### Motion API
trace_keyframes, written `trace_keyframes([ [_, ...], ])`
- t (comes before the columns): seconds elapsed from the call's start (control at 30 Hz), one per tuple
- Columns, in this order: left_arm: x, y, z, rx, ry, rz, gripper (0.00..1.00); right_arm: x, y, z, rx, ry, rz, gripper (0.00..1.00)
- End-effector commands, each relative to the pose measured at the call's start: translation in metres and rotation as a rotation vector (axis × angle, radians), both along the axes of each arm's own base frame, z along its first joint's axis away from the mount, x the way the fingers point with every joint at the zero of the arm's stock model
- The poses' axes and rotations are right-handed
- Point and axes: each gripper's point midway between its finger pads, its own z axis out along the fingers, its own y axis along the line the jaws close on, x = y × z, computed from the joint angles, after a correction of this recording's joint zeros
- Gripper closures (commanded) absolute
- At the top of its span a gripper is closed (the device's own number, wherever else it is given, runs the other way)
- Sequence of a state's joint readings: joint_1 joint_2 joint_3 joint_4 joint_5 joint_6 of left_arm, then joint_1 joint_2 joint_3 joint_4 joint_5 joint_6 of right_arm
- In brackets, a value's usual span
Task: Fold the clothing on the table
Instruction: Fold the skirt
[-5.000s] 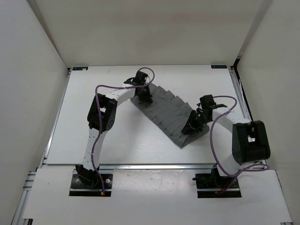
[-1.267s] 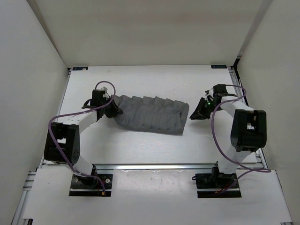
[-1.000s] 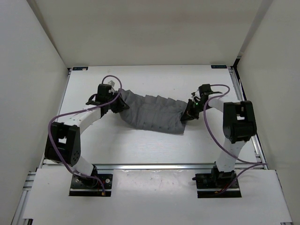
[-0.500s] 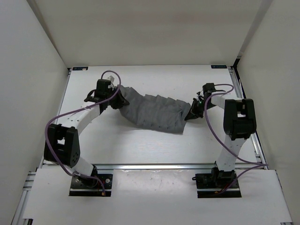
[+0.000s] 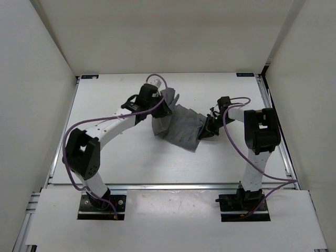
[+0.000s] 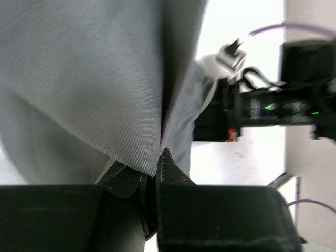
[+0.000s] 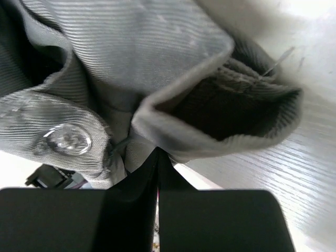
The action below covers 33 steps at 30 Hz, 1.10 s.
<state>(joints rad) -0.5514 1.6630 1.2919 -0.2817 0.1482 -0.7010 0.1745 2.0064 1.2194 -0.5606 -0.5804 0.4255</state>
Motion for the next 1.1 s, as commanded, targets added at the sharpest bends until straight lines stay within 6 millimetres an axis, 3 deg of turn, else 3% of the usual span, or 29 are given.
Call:
trace_keyframes([
  [0.0, -0.006, -0.022, -0.004, 0.035, -0.002, -0.003, 1.0, -0.006, 0.009, 0.003, 0.066, 0.027, -0.006, 1.0],
  [0.13, -0.025, -0.051, -0.018, 0.016, 0.034, -0.059, 1.0, -0.013, 0.011, 0.003, 0.087, 0.037, -0.01, 1.0],
  [0.27, -0.026, -0.079, -0.006, -0.009, 0.013, -0.087, 1.0, -0.019, 0.01, -0.002, 0.095, 0.064, -0.011, 1.0],
  [0.53, -0.032, -0.107, -0.01, 0.001, 0.026, -0.121, 1.0, -0.012, 0.008, -0.002, 0.112, 0.06, -0.026, 1.0],
  [0.8, -0.048, -0.116, -0.065, 0.084, 0.145, -0.176, 1.0, -0.004, 0.006, 0.006, 0.121, 0.041, -0.034, 1.0],
  [0.83, -0.052, -0.117, -0.07, 0.101, 0.159, -0.191, 0.95, -0.004, 0.005, 0.007, 0.124, 0.046, -0.039, 1.0],
  [0.9, -0.061, -0.125, -0.075, 0.116, 0.171, -0.219, 0.67, -0.005, 0.002, 0.007, 0.123, 0.046, -0.046, 1.0],
  [1.0, -0.068, -0.138, -0.06, 0.002, 0.173, -0.241, 0.56, 0.002, -0.002, 0.011, 0.13, 0.025, -0.059, 1.0],
  [1.07, -0.062, -0.149, -0.031, -0.149, 0.124, -0.239, 0.53, 0.003, -0.002, 0.014, 0.138, 0.016, -0.063, 1.0],
])
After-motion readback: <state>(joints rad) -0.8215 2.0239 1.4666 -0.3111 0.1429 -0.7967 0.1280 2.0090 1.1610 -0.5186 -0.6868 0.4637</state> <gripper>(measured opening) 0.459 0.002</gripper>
